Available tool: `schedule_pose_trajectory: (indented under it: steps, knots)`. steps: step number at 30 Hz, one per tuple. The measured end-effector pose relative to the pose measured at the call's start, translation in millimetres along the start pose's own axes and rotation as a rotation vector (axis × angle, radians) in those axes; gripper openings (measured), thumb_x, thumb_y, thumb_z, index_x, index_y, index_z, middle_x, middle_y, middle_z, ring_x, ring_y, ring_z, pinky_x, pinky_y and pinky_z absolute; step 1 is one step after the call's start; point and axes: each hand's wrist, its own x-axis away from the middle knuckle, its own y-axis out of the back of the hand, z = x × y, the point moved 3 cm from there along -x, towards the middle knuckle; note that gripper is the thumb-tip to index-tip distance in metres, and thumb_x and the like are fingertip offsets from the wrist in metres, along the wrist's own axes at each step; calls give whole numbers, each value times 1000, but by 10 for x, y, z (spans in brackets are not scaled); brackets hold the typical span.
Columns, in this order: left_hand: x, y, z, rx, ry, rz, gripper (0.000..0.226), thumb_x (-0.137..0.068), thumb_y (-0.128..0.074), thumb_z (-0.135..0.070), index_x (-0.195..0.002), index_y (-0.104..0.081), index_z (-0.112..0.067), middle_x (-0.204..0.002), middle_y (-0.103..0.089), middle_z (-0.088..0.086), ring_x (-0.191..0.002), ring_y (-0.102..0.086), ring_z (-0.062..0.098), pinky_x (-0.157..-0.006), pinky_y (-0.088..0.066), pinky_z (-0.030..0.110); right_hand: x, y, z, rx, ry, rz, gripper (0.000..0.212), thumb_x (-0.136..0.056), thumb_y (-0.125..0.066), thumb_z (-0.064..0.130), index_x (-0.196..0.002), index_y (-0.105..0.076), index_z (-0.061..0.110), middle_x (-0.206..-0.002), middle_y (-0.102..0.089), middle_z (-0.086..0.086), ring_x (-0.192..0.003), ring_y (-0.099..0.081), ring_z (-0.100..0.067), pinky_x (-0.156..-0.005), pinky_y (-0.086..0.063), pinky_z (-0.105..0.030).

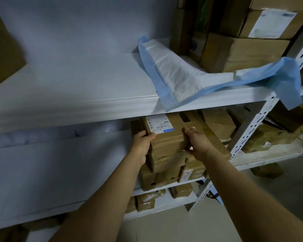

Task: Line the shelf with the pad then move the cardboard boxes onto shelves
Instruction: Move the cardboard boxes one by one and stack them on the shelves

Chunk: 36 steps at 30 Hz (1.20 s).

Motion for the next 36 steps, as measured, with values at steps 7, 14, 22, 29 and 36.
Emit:
schedule_pose_trajectory:
  steps: [7,14,22,29,36]
  knots:
    - [-157,-90,-10,-74,18,-47,53,-91,-61,-19,-141,-44,-15,-131,-57,7,-98,-50,15,-76,-36,31,-245,41,-6,37,-25,-6,18,-100,-39,29,-111,-52,24,-97,-56,-1,-85,-51,-19,-65,-47,-33]
    - [-38,-121,-16,-29,21,-72,42,-89,-64,-21,-129,-53,-13,-120,-62,4,-90,-54,13,-67,-35,26,-211,124,-33,24,4,-170,39,-94,-55,32,-128,-55,13,-117,-58,-9,-96,-54,-22,-83,-46,-38]
    - [359,229,-108,9,-16,-82,27,-93,-59,-17,-119,-59,-10,-119,-61,5,-105,-55,18,-84,-39,30,355,-151,-85,-103,-74,-503,62,-82,-65,30,-134,-40,7,-129,-50,-15,-107,-54,-31,-89,-49,-41]
    - [857,1198,-301,19,-148,-164,19,-96,-51,-30,-88,-60,-14,-94,-61,2,-83,-54,16,-68,-38,28,1219,-1254,29,-150,60,-67,25,-94,-51,21,-73,-59,11,-75,-61,-9,-68,-55,-20,-60,-42,-31]
    - [1672,2609,-1113,16,-515,-564,24,-89,-63,-19,-71,-48,-12,-68,-49,5,-64,-45,19,-57,-36,28,2220,-2544,557,-154,375,320,21,-97,-48,25,-86,-63,14,-77,-65,-5,-65,-56,-15,-54,-41,-23]
